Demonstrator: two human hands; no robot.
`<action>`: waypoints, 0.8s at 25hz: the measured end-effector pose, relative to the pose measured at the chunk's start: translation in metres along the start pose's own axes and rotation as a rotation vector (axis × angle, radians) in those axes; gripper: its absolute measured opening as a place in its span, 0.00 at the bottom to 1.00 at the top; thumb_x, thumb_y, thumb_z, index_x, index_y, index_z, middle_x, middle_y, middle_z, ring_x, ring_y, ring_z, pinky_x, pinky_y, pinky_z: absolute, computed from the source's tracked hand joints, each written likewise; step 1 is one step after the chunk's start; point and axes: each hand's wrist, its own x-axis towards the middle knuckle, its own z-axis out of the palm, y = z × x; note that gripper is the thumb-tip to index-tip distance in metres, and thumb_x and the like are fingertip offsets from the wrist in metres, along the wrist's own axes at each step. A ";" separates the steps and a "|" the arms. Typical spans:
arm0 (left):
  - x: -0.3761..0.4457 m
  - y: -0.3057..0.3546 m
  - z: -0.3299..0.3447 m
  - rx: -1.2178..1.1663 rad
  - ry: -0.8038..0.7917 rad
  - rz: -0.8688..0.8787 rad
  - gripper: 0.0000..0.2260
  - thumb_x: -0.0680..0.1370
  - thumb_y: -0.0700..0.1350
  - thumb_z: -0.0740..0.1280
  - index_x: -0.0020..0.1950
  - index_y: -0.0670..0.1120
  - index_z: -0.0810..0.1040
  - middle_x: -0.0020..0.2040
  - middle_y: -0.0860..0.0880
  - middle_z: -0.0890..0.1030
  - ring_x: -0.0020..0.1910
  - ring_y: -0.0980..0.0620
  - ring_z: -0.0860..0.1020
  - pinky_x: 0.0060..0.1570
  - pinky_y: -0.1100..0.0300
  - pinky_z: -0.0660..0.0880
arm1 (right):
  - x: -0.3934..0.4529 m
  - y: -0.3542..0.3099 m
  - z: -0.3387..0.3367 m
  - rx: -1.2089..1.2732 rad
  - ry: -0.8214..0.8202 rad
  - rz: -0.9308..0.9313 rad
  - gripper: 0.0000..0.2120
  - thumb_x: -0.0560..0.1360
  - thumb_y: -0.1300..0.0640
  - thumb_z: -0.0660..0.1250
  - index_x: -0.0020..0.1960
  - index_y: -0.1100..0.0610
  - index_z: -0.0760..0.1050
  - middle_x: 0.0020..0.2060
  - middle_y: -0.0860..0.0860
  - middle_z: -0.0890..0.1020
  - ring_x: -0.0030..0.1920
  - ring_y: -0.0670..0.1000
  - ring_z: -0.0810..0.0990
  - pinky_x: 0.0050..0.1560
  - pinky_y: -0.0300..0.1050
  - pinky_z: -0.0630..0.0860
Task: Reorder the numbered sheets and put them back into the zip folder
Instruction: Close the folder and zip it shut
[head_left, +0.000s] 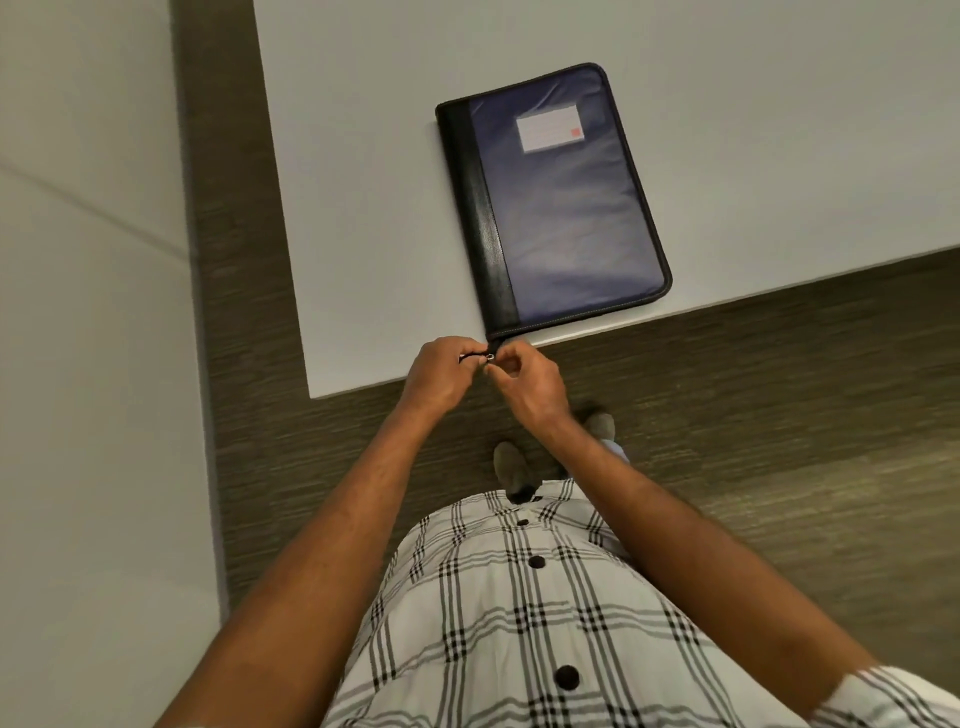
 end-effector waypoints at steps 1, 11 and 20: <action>0.000 -0.001 0.000 0.013 0.003 0.007 0.10 0.81 0.46 0.69 0.61 0.49 0.85 0.56 0.49 0.86 0.54 0.50 0.82 0.55 0.55 0.78 | 0.001 -0.001 0.001 0.000 0.018 0.010 0.08 0.80 0.51 0.73 0.57 0.51 0.78 0.46 0.42 0.81 0.46 0.43 0.81 0.51 0.44 0.82; 0.000 -0.002 -0.005 0.095 0.137 -0.006 0.07 0.77 0.48 0.70 0.54 0.51 0.86 0.50 0.52 0.85 0.49 0.50 0.82 0.48 0.51 0.79 | 0.003 -0.007 -0.012 -0.196 0.153 -0.009 0.06 0.79 0.47 0.72 0.47 0.48 0.79 0.39 0.43 0.82 0.39 0.42 0.79 0.42 0.42 0.77; 0.007 -0.008 -0.007 0.048 0.142 0.046 0.06 0.77 0.47 0.69 0.51 0.49 0.85 0.48 0.52 0.83 0.47 0.52 0.80 0.46 0.53 0.78 | 0.013 0.004 -0.039 -0.285 0.293 0.002 0.08 0.79 0.46 0.71 0.45 0.49 0.78 0.37 0.44 0.81 0.38 0.46 0.79 0.45 0.48 0.79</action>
